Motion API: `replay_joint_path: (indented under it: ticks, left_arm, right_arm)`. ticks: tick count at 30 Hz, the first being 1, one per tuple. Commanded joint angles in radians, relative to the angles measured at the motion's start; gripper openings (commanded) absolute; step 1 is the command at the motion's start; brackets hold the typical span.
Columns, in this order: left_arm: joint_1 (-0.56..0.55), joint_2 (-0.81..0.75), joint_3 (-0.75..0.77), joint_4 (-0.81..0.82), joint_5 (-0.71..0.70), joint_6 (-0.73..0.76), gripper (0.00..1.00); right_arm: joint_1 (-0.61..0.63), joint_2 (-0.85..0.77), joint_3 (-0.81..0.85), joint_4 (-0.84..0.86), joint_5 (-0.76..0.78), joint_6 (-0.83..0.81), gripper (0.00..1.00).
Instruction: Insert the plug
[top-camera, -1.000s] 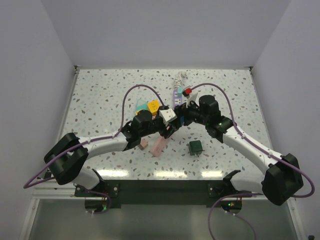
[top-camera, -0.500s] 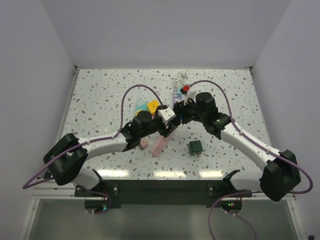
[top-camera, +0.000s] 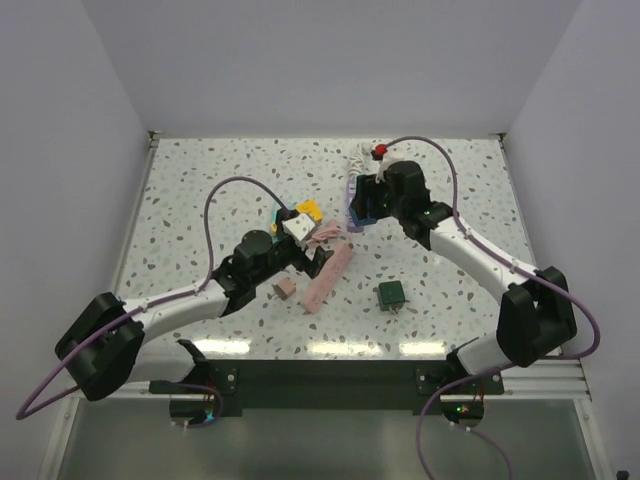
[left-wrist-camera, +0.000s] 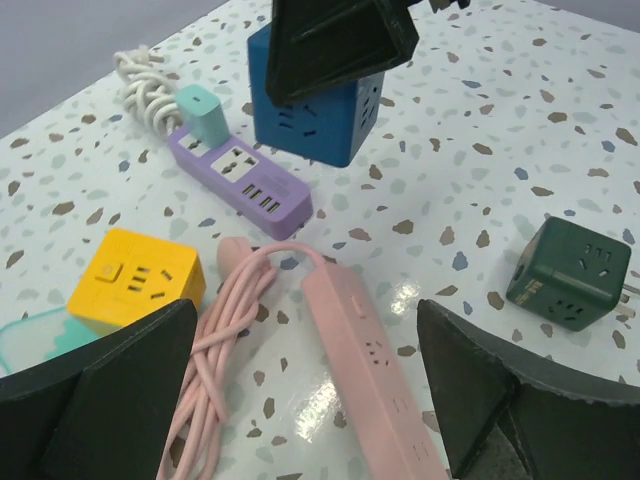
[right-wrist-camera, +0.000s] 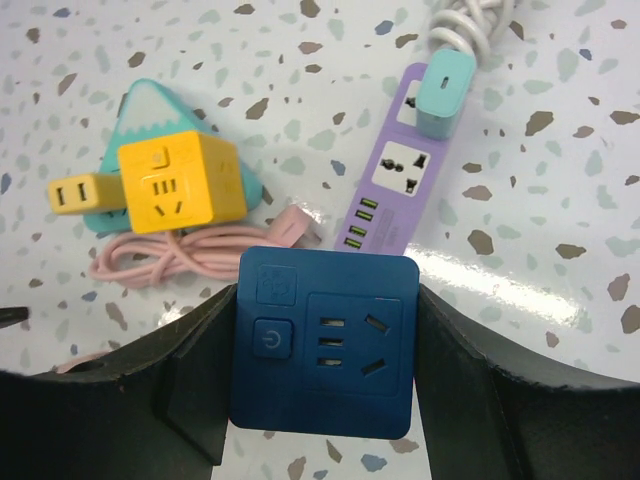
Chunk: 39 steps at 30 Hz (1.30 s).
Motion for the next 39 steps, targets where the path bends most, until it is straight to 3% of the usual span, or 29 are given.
replay_joint_path:
  ticks: [1,6,18,29,39]
  left_arm:
    - [0.031,-0.063,-0.035,0.051,-0.052,-0.063,0.97]
    - [0.060,-0.100,-0.075,0.057,-0.126,-0.133,0.98]
    - [0.070,0.047,-0.131,0.117,0.104,-0.274,0.91]
    - [0.028,0.154,-0.128,0.078,0.075,-0.308,0.81]
    - [-0.001,0.228,-0.101,0.004,-0.006,-0.306,0.47]
  right_arm:
    - [-0.004,0.046,0.076,0.064,0.059,0.004,0.00]
    - [-0.005,0.041,0.007,0.133,0.064,0.051,0.00]
    - [-0.005,-0.071,-0.122,0.175,0.079,0.098,0.00]
    - [-0.004,-0.187,-0.194,0.156,0.075,0.104,0.00]
    - [-0.002,-0.270,-0.249,0.149,0.061,0.118,0.00]
